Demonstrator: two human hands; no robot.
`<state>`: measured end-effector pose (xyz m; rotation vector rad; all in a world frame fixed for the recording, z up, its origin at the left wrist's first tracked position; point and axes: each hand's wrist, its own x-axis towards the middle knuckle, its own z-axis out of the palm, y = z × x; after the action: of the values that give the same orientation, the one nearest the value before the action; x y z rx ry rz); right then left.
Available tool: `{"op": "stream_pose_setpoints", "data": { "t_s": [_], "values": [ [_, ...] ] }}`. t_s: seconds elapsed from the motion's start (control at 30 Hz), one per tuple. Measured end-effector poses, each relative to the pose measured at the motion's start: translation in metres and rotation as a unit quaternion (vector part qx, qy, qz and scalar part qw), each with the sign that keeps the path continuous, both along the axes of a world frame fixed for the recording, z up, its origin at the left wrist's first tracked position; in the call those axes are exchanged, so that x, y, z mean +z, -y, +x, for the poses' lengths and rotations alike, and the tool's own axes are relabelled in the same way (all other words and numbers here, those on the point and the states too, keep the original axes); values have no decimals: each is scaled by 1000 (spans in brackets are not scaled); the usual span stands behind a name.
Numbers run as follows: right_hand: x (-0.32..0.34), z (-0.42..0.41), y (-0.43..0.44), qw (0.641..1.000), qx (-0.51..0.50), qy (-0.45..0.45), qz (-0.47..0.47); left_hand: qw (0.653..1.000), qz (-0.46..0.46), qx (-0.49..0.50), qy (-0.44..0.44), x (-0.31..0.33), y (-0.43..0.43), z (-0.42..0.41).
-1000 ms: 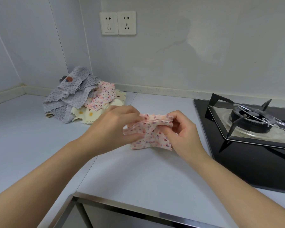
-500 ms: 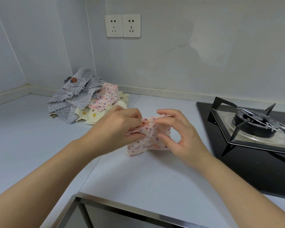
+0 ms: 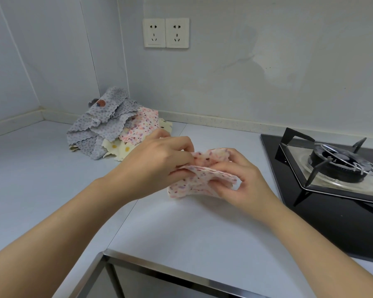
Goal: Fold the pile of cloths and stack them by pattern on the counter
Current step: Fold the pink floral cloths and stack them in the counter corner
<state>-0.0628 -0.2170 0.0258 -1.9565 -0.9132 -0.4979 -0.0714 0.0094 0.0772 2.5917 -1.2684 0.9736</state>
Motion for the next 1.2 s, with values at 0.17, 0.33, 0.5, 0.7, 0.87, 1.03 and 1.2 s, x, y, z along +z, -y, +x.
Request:
{"op": "stream_pose_setpoints", "data": {
  "t_s": [0.17,0.33,0.5,0.7,0.87,1.03,1.2],
  "values": [
    [0,0,3,979,54,-191,43,973,-186,-38,-127,5,1,0],
    [3,-3,7,945,86,-316,-3,907,-280,12,-315,10,-9,4],
    [1,-1,9,923,69,-380,2,828,-272,105,-479,6,-26,11],
    [-3,-1,4,889,102,-444,55,714,-357,100,-594,-11,-20,19],
    [1,-2,5,849,140,-508,35,694,-373,121,-604,-19,-26,24],
    [7,-6,3,865,18,-500,-34,838,-164,276,-442,-29,-14,18],
    [-1,3,5,959,-233,-121,-109,922,14,288,-259,-33,18,-5]
  ]
}}
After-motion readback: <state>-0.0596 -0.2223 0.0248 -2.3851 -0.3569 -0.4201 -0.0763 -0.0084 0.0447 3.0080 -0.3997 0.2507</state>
